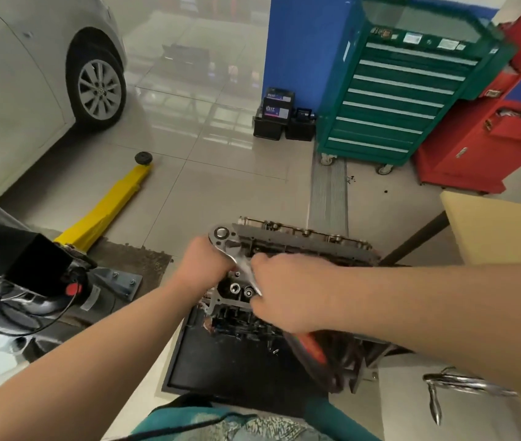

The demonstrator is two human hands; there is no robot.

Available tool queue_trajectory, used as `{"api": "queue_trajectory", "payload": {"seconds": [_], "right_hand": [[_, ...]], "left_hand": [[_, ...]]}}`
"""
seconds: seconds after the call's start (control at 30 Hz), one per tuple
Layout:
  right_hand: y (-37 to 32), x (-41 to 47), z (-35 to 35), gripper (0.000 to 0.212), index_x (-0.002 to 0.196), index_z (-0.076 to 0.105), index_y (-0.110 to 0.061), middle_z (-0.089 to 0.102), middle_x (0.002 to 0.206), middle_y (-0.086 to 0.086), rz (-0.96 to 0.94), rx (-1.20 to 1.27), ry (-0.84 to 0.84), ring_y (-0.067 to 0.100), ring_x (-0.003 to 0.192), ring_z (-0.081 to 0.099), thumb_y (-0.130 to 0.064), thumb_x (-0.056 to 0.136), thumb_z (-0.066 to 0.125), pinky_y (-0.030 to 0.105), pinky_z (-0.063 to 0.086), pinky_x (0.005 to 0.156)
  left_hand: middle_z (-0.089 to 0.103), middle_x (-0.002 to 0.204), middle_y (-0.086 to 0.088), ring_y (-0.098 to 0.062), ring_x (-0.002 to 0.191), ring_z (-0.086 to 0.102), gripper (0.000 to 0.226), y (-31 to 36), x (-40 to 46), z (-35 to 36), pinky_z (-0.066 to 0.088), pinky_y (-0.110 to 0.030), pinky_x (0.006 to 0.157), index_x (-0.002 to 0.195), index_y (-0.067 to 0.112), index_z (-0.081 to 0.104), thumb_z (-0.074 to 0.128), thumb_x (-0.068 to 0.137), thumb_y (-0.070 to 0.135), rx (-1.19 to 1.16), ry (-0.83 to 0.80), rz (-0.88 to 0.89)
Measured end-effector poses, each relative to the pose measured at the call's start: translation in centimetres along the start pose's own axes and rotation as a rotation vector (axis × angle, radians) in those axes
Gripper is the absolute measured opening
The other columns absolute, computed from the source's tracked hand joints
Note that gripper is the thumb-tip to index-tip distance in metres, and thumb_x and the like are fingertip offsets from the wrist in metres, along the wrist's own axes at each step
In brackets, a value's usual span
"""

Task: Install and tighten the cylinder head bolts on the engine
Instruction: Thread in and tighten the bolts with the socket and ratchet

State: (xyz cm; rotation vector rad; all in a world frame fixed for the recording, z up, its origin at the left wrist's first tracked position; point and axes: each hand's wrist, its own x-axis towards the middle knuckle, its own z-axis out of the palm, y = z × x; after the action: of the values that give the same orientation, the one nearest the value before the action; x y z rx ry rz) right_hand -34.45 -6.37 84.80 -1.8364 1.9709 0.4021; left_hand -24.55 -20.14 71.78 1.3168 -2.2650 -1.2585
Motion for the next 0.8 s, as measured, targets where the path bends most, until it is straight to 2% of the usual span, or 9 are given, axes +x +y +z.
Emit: {"api": "queue_trajectory", "payload": {"seconds": [0.1,0.23,0.3,0.37,0.43,0.5,0.57,0.67,0.8], "right_hand": [[2.0,1.7,-1.9,0.016,0.109,0.05,-0.017,0.059,0.079,-0.003,-0.036,-0.095,0.037,0.012,0.065,0.06,-0.018,0.096,0.061,0.028,0.044,0.045],[3.6,5.2,-5.5,0.02,0.113,0.059,-0.024,0.066,0.104,-0.001,-0.093,-0.402,0.286,0.023,0.095,0.062,-0.017,0.095,0.062,0.047,0.052,0.091],[2.7,4.8,-4.6,0.002,0.093,0.059,-0.021,0.064,0.088,-0.001,-0.012,-0.438,0.256,0.02,0.072,0.057,-0.021,0.093,0.061,0.039,0.048,0.062],[1.7,3.0,-2.0,0.013,0.081,0.053,-0.02,0.056,0.074,-0.003,0.038,-0.316,0.124,0.016,0.06,0.05,-0.023,0.091,0.058,0.029,0.033,0.046],[1.1,1.1,-0.4,0.011,0.083,0.052,-0.021,0.056,0.076,-0.001,0.04,-0.049,-0.055,0.014,0.062,0.053,-0.027,0.091,0.057,0.028,0.033,0.045],[1.6,1.4,-1.3,0.005,0.088,0.055,-0.019,0.06,0.081,-0.001,0.011,-0.013,-0.096,0.013,0.066,0.057,-0.022,0.092,0.056,0.029,0.043,0.047],[2.3,3.3,-3.2,0.009,0.101,0.06,-0.018,0.063,0.086,-0.003,-0.009,-0.156,-0.023,0.015,0.074,0.061,-0.015,0.094,0.056,0.034,0.053,0.057],[2.9,5.4,-5.1,0.017,0.111,0.061,-0.022,0.065,0.1,0.0,-0.069,-0.352,0.218,0.025,0.094,0.065,-0.016,0.095,0.059,0.043,0.054,0.081],[2.2,3.3,-2.1,0.006,0.089,0.056,-0.021,0.049,0.072,-0.004,0.022,-0.36,0.166,0.017,0.06,0.048,-0.018,0.093,0.054,0.032,0.032,0.048]], "left_hand": [[0.059,0.058,0.005,-0.013,0.054,0.052,0.032,-0.8,-0.6,0.3,0.044,-0.027,0.054,0.064,0.023,0.059,0.07,0.084,0.001,-0.174,-0.018,-0.005],[0.056,0.062,0.009,-0.007,0.057,0.049,0.023,-0.6,-1.7,0.4,0.043,-0.028,0.057,0.069,0.031,0.057,0.067,0.082,0.015,-0.215,-0.136,0.057],[0.06,0.063,0.009,-0.007,0.057,0.053,0.016,-0.7,-1.0,0.2,0.044,-0.025,0.057,0.075,0.023,0.059,0.068,0.085,0.013,-0.243,-0.092,0.061],[0.066,0.064,0.002,-0.009,0.058,0.057,0.013,-0.8,-0.3,0.0,0.046,-0.025,0.058,0.075,0.015,0.067,0.072,0.086,0.011,-0.258,-0.094,0.05],[0.067,0.068,-0.013,-0.012,0.058,0.053,0.017,-1.2,0.0,0.1,0.044,-0.029,0.059,0.07,0.006,0.065,0.075,0.082,0.012,-0.242,-0.113,0.025],[0.063,0.063,-0.008,-0.011,0.056,0.049,0.016,-1.3,-0.6,0.6,0.043,-0.03,0.056,0.066,0.012,0.063,0.073,0.078,0.015,-0.271,-0.078,0.014],[0.068,0.068,0.002,-0.006,0.059,0.056,0.013,-1.4,-1.1,1.1,0.048,-0.026,0.055,0.075,0.025,0.069,0.071,0.082,0.014,-0.322,-0.066,0.05],[0.063,0.066,0.006,-0.005,0.057,0.052,0.008,-0.9,-1.2,1.3,0.046,-0.027,0.057,0.081,0.015,0.065,0.071,0.086,0.013,-0.263,-0.085,0.065],[0.059,0.06,0.015,0.001,0.052,0.049,0.038,-0.5,-0.8,0.9,0.039,-0.012,0.052,0.065,0.035,0.06,0.069,0.092,0.01,-0.195,-0.106,0.178]]}}
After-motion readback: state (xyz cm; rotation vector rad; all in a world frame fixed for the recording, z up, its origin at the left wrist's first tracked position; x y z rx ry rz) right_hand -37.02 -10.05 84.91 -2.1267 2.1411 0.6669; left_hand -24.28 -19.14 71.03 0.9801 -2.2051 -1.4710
